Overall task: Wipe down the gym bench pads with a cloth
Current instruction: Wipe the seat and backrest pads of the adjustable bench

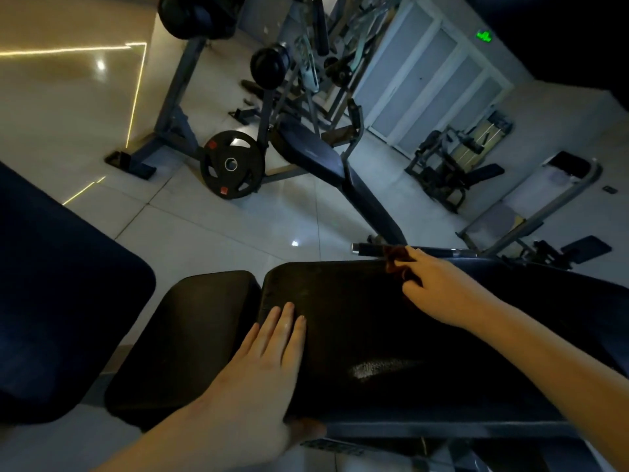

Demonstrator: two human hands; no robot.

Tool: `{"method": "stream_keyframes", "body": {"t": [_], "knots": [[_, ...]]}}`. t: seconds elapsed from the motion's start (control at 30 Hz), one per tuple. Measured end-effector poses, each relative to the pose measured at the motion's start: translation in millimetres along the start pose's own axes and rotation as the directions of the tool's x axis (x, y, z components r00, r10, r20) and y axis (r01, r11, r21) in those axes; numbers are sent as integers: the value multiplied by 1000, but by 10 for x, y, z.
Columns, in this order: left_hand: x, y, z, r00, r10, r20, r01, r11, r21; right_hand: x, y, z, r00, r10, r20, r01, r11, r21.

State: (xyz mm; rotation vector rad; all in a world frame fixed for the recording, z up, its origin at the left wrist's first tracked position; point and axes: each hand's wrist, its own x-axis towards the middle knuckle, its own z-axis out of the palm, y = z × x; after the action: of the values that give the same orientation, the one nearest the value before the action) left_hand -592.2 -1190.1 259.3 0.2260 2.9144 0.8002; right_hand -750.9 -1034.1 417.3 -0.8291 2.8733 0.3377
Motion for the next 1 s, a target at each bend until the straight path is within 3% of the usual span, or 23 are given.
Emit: {"method": "stream_keyframes", "body": {"t": [0.17,0.27,0.3,0.4,0.53,0.63,0.77,1.0], "knots": [[64,12,-7,1000,-13,-19,13,1000,11,134,-175,214,999,-31,-18,33,996,85],[50,-38,61,978,40,-207,-19,994,105,269,-460,367,996,-86,-13,87,988,128],[44,-65,78,992,-1,-126,16,992,123,322,-592,429,993,-118,-20,120,983,141],[71,-141,198,970,-26,-241,68,984,168,514,-974,599,976,-217,-23,218,966,142],[-8,-73,93,987,67,-145,-55,995,89,625,-1269,690,959,-283,13,279,952,130],[-25,-69,114,991,44,-124,-34,996,79,634,-1263,699,951,-307,30,306,951,52],[-67,-70,131,993,31,-114,-18,994,110,561,-980,575,973,-226,52,227,974,-21],[-61,-6,85,996,-15,-92,15,1000,7,136,-8,35,999,-9,36,11,999,-49]]}}
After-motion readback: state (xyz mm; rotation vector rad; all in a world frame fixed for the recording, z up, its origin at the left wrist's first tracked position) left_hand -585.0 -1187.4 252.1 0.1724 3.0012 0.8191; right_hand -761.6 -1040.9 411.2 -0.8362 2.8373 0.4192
